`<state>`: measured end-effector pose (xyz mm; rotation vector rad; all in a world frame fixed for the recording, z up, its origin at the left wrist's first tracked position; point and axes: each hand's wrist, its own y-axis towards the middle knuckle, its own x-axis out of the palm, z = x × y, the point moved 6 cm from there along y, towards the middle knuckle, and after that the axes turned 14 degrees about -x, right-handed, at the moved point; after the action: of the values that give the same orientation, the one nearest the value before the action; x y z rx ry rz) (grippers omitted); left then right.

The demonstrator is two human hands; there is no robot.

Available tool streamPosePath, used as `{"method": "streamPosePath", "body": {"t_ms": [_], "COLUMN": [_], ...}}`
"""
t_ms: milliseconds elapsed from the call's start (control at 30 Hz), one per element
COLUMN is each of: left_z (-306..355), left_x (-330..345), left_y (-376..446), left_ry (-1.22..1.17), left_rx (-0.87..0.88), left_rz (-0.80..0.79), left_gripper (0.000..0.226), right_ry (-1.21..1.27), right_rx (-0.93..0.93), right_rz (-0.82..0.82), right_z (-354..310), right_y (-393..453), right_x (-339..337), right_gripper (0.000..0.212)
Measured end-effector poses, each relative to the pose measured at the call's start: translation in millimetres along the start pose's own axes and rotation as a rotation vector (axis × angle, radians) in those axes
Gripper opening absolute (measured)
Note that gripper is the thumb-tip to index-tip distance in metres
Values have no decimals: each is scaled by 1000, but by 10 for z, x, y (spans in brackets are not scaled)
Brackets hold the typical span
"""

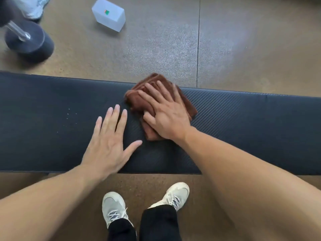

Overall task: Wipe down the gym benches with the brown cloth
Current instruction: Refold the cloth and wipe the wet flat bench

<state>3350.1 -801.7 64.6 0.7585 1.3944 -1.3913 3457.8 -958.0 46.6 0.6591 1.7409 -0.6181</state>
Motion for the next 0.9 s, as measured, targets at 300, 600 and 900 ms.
{"method": "streamPosePath", "body": {"t_ms": [300, 600, 900], "left_z": [676, 706, 742], "left_x": [249, 216, 226], "left_y": [412, 413, 405], "left_ry": [198, 214, 138], "left_rx": [-104, -138, -49], "left_rz": [-469, -550, -483], "left_gripper": [144, 144, 145], "right_ry": [104, 100, 153], "right_rx": [951, 789, 471], "right_rz": [94, 73, -165], "right_z": [2162, 1342, 1443], "right_y": [-2031, -557, -401], "right_x": [-502, -417, -618], "right_gripper": [81, 48, 48]}}
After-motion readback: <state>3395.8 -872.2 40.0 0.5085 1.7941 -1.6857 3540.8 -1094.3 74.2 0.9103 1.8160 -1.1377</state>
